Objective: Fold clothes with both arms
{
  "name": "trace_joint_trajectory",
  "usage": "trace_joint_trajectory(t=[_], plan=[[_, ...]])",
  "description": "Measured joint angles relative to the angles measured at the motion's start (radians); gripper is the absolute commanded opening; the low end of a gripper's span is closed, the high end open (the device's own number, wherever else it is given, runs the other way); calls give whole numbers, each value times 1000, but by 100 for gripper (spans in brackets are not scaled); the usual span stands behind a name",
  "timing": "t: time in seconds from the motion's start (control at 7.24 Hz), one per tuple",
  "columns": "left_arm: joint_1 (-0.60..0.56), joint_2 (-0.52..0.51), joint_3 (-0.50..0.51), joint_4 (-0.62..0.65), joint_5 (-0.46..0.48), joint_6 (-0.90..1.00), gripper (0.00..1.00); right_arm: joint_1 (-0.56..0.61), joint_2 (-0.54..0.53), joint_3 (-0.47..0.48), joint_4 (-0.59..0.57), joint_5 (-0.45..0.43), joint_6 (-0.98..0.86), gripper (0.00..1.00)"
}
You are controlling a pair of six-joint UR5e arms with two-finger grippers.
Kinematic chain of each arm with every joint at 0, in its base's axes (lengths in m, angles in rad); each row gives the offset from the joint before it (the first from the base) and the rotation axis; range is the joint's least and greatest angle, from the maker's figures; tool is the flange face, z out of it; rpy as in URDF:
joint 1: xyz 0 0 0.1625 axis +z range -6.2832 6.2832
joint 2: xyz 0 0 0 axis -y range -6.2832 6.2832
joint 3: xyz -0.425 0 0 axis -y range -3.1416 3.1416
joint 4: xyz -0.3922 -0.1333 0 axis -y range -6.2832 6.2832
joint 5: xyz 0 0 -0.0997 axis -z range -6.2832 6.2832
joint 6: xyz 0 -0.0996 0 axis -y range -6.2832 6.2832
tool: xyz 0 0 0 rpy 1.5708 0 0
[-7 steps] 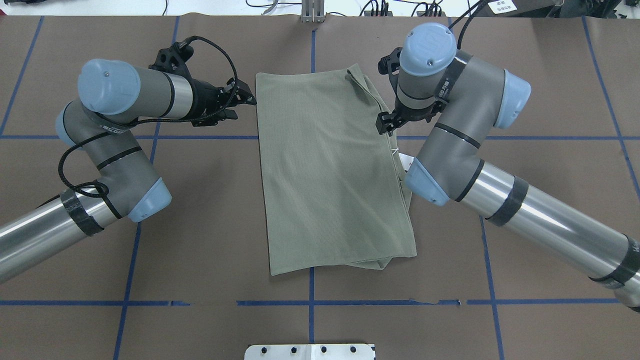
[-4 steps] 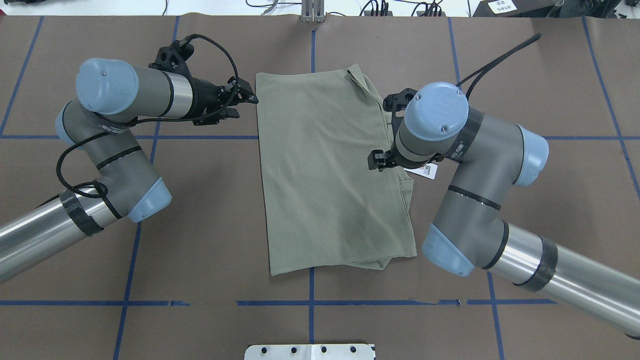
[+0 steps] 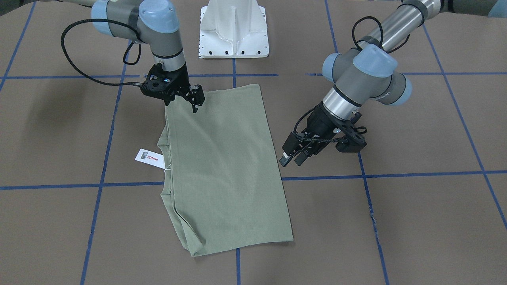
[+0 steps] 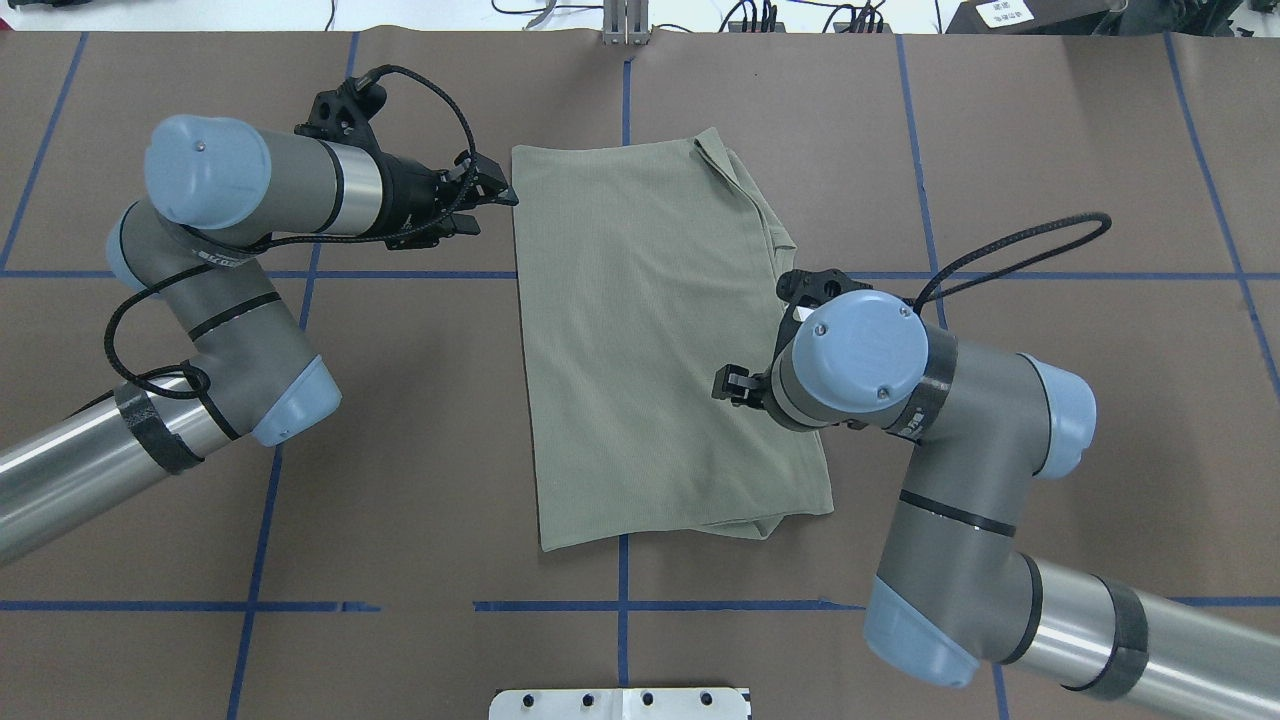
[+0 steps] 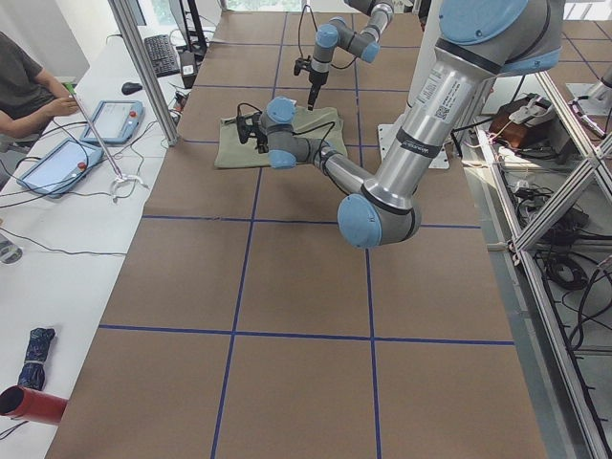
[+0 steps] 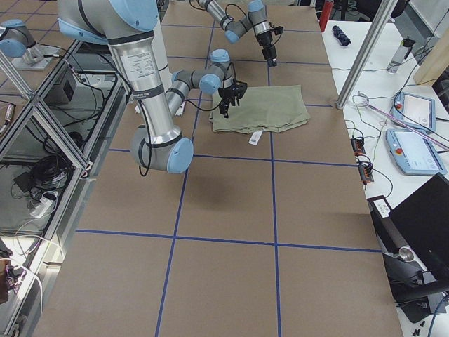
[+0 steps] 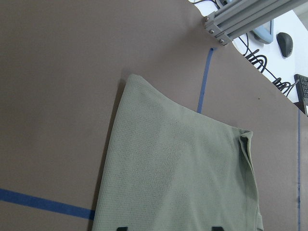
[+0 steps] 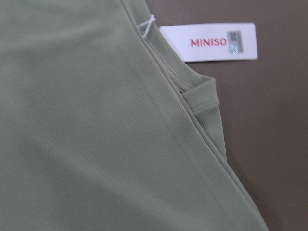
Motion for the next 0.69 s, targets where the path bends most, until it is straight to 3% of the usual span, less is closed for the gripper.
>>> trace_joint_trajectory(t=[0.28, 0.69], plan=[[1, 4, 0, 0, 0, 2, 66, -69, -45, 11, 42, -63, 273, 91], [1, 6, 2, 0, 0, 3, 66, -89, -96, 23, 94, -97, 373, 89]])
